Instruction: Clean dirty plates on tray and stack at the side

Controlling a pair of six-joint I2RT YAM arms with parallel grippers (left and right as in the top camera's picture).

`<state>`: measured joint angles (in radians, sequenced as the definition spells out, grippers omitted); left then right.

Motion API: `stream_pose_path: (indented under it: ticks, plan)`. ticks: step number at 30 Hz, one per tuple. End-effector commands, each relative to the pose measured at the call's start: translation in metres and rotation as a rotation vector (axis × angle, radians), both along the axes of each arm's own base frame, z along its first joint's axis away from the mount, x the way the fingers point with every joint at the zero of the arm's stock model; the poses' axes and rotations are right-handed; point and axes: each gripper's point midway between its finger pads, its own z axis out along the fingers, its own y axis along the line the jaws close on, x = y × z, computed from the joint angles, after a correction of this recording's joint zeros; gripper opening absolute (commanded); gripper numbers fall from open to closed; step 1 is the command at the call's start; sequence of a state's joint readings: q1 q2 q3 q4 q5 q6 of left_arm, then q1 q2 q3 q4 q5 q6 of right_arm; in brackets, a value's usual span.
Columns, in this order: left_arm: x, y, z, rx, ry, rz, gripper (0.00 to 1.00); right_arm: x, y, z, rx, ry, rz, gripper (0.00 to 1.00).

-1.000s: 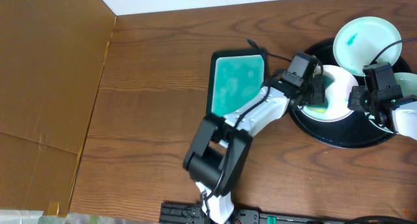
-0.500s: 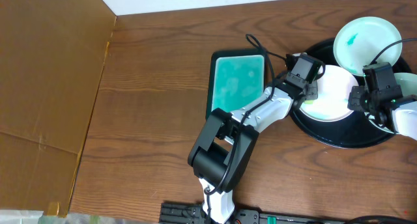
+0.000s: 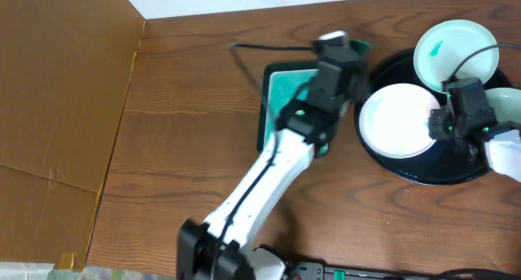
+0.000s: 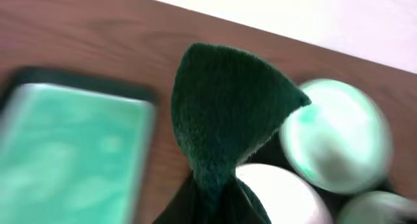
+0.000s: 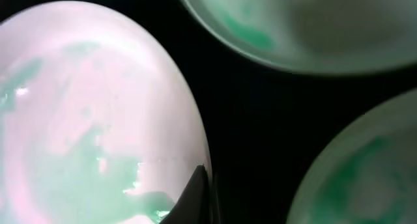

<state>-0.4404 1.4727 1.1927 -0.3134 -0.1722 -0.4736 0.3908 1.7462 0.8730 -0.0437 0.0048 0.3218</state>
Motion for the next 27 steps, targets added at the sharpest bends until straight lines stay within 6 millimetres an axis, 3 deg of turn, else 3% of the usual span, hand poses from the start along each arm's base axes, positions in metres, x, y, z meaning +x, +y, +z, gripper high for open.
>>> stream_pose_path:
  ticks: [1, 6, 11, 19, 27]
  plan:
    - [-0.001, 0.069, 0.001, 0.129, 0.019, 0.193, 0.07, 0.001, 0.013, 0.043, -0.078, -0.147, 0.102, 0.01]
    - [-0.012, 0.114, -0.022, 0.164, 0.141, 0.294, 0.07, 0.004, 0.007, 0.085, -0.248, -0.306, 0.145, 0.01]
    - [-0.019, 0.139, -0.037, 0.158, 0.209, 0.374, 0.07, 0.010, -0.017, 0.124, -0.522, -0.442, 0.142, 0.01]
    - [-0.017, 0.146, -0.053, 0.172, 0.256, 0.392, 0.07, 0.014, -0.029, 0.171, -0.943, -0.574, 0.174, 0.01]
    - [-0.016, 0.146, -0.065, 0.174, 0.284, 0.400, 0.07, 0.011, 0.006, 0.226, -1.198, -0.763, 0.285, 0.01]
